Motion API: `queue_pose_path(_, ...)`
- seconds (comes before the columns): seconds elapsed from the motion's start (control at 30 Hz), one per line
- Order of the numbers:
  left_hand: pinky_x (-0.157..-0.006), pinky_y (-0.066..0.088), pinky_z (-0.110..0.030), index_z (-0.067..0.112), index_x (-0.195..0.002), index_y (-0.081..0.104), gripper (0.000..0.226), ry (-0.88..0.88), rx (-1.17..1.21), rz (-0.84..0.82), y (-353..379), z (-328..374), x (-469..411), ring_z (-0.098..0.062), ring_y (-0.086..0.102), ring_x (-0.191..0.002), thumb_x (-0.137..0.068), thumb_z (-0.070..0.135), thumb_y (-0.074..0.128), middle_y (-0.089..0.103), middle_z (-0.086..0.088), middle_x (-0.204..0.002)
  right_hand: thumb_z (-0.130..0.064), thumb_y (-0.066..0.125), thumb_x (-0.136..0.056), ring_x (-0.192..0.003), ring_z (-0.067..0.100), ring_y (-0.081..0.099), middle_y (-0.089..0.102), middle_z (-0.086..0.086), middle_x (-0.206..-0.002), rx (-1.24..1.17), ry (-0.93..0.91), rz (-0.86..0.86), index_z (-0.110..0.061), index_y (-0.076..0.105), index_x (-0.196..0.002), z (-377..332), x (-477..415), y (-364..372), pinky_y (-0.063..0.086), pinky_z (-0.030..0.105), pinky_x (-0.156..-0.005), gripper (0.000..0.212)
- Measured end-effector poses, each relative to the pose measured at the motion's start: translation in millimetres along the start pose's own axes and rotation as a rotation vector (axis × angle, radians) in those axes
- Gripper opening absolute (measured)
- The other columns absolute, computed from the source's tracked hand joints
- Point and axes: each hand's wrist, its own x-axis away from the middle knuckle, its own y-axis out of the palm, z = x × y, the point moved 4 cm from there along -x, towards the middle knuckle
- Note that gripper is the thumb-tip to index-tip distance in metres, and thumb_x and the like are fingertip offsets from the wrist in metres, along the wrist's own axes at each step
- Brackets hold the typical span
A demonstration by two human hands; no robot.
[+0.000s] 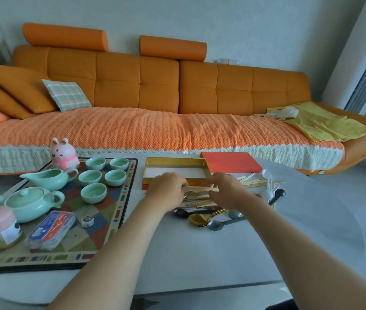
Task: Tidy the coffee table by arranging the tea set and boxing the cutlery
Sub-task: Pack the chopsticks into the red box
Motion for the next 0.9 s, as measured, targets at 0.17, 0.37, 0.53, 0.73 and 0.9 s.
queue_pose_path(0.17,-0.074,0.044,-0.029,0.025,-0.110,0.069,0.023,-0.129,0.098,0.143,-25.1,-30.2,-3.8,-0.014,0.058,-0.096,-0.100,0.027,0.048,0.063,0.009,-0.112,-0.015,0.050,-0.094,-0.097,0.019,0.060,0.063,-0.006,-0.114,0.010,0.019,0.109,-0.028,0.066,-0.121,1.7,-6.3,-3.7,0.051,0.033,-0.084,0.034)
queue_pose_path(0.37,-0.086,0.047,-0.037,0.025,-0.109,0.067,0.020,-0.225,0.121,0.227,-31.7,-67.1,-3.9,-0.022,0.051,-0.110,-0.099,0.025,0.050,0.058,0.004,-0.107,-0.010,0.048,-0.099,-0.098,0.024,0.060,0.064,0.004,-0.110,-0.030,-0.042,0.233,-0.014,0.067,-0.120,-0.9,-24.8,-2.9,0.041,0.025,-0.080,0.029)
queue_pose_path(0.53,-0.103,0.038,-0.040,0.022,-0.134,0.056,0.037,-0.110,-0.055,0.226,-23.8,-63.3,-5.8,-0.025,0.043,-0.122,-0.098,0.026,0.052,0.052,-0.001,-0.130,-0.011,0.050,-0.099,-0.102,0.023,0.060,0.067,0.002,-0.115,-0.010,-0.033,0.265,-0.019,0.071,-0.116,-7.5,-42.9,4.1,0.048,0.035,-0.091,0.028)
queue_pose_path(0.73,-0.107,0.034,-0.038,0.025,-0.142,0.049,0.042,-0.038,-0.061,-0.013,-5.1,-50.7,-6.0,-0.020,0.044,-0.129,-0.101,0.036,0.045,0.051,0.005,-0.142,-0.008,0.044,-0.095,-0.106,0.021,0.059,0.067,-0.003,-0.118,0.030,0.113,0.111,-0.029,0.070,-0.114,-8.4,-56.8,17.8,0.045,0.043,-0.100,0.037)
queue_pose_path(0.9,-0.106,0.034,-0.038,0.027,-0.144,0.045,0.046,-0.030,-0.147,-0.093,-0.8,-49.0,-9.8,-0.022,0.049,-0.124,-0.101,0.044,0.043,0.055,0.003,-0.138,-0.018,0.038,-0.092,-0.100,0.018,0.060,0.069,-0.005,-0.108,-0.067,0.120,-0.003,-0.034,0.069,-0.111,-9.6,-51.9,17.8,0.041,0.044,-0.105,0.040)
